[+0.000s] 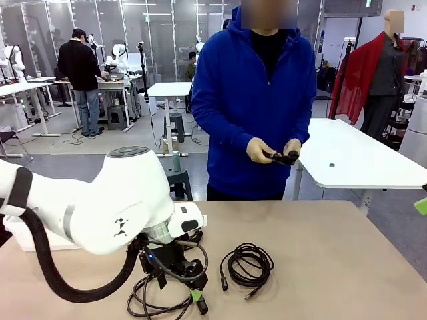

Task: Organize and store the cables.
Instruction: Place the Power Cable into the Organizing box.

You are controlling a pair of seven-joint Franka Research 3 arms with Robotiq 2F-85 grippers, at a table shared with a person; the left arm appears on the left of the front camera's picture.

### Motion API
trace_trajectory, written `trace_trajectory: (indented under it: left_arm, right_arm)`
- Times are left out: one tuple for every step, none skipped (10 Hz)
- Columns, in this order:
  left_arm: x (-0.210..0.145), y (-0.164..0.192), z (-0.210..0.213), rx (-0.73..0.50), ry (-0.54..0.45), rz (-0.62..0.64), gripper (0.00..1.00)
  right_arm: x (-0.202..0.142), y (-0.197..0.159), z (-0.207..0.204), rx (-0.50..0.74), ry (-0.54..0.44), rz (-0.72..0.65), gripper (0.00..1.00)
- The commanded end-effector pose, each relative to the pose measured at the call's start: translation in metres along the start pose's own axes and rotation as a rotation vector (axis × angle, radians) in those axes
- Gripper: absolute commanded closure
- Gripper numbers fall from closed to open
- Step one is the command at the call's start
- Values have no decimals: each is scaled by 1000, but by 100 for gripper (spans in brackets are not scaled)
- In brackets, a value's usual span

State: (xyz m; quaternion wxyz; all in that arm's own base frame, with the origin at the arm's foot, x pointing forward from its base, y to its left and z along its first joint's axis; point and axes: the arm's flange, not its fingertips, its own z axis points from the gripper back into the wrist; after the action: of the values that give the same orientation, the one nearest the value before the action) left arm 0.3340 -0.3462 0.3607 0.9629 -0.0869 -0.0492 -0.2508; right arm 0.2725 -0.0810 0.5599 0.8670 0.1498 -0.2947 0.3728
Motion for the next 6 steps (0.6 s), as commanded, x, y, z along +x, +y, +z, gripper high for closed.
trace_trajectory:
  left_arm:
    - [24, -2, -14, 10, -14, 5, 0]
    - [30, -2, -17, 31, -10, 28, 0]
    - [36, -2, -22, 31, 1, 19, 0]
    - [42, -2, -27, 26, 10, 19, 0]
    - [46, 0, -32, 23, 7, 23, 0]
    - [49, 1, -35, 23, 11, 33, 0]
  right_arm:
    - [1, 1, -1, 5, 1, 3, 0]
    - [1, 1, -1, 5, 1, 3, 0]
    - [1, 1, -1, 5, 1, 3, 0]
    - [1, 1, -1, 5, 1, 3, 0]
    - [1, 1, -1, 5, 1, 3, 0]
    - [1, 1, -1, 5, 1, 3, 0]
